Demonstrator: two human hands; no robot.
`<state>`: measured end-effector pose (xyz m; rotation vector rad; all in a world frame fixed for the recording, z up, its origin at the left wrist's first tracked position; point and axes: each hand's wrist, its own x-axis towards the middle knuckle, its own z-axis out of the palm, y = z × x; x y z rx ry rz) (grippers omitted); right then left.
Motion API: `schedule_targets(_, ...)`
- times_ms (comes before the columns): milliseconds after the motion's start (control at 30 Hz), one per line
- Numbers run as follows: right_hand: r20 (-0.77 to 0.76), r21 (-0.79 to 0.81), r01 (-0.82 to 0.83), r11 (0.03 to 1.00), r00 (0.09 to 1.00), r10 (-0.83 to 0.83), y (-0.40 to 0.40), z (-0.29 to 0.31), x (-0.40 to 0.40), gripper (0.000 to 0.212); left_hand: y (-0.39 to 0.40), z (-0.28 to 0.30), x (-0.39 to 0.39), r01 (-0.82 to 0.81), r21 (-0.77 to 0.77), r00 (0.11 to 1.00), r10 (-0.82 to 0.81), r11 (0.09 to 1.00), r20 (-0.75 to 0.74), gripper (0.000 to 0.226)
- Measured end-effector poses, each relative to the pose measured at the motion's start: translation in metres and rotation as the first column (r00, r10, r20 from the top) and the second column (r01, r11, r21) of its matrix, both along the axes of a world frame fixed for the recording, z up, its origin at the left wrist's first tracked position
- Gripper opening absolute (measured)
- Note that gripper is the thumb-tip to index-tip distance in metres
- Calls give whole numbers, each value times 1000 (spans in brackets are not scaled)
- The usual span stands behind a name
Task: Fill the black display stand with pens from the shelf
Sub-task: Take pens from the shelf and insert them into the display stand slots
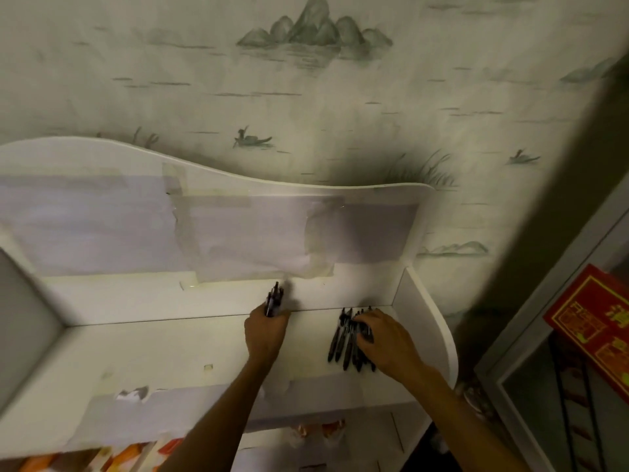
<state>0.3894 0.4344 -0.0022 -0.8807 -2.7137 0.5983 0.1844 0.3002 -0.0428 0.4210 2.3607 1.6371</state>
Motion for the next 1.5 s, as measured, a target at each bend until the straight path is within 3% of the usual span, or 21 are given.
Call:
schedule_targets(67, 0, 2, -9, 1000, 1000, 9, -3, -1, -5, 40, -3, 5, -2, -40, 150, 997, 31, 988, 64, 8)
schedule_targets(200, 15, -8, -17, 1000, 1000, 17, -6, -2, -14, 42, -8, 8, -4, -19, 255, 988, -21, 967, 153, 28)
schedule_targets(333, 3, 2, -17, 1000, 1000, 17, -11, -2, -23, 40, -13, -3, -1, 113, 194, 979, -142, 974, 144, 31)
schedule_targets(467, -23, 11, -21, 1000, 1000, 21, -16, 3, -32, 38, -27, -25, 4, 179, 118, 974, -193, 977, 118, 17)
schedule_targets(633, -68, 27, -33, 999, 997, 35, -17, 15, -41, 38, -25, -22, -8, 163, 121, 976, -178, 979, 127, 30)
schedule_targets(867, -60, 12, -47, 999, 997, 48, -20, 24, -47, 40, -28, -28, -7, 241, -29, 964, -236, 970, 122, 16)
schedule_targets(1000, -79, 8, -66, 998, 995, 67, -23, 31, -50, 39, -34, -18, -6, 203, -45, 973, -196, 978, 125, 17)
schedule_targets(1133, -113, -6, -115, 993, 987, 114, -29, 39, -61, 38, -48, 3, -13, 94, -149, 996, -92, 984, 15, 29)
schedule_targets(1267, -140, 14, -185, 983, 973, 186, -44, 46, -80, 38, -71, 25, -19, 88, -142, 996, -88, 986, 8, 37)
schedule_targets(1500, -117, 21, -330, 944, 937, 330, -88, 52, -124, 37, -138, 57, -22, 93, 80, 968, -109, 992, 225, 37)
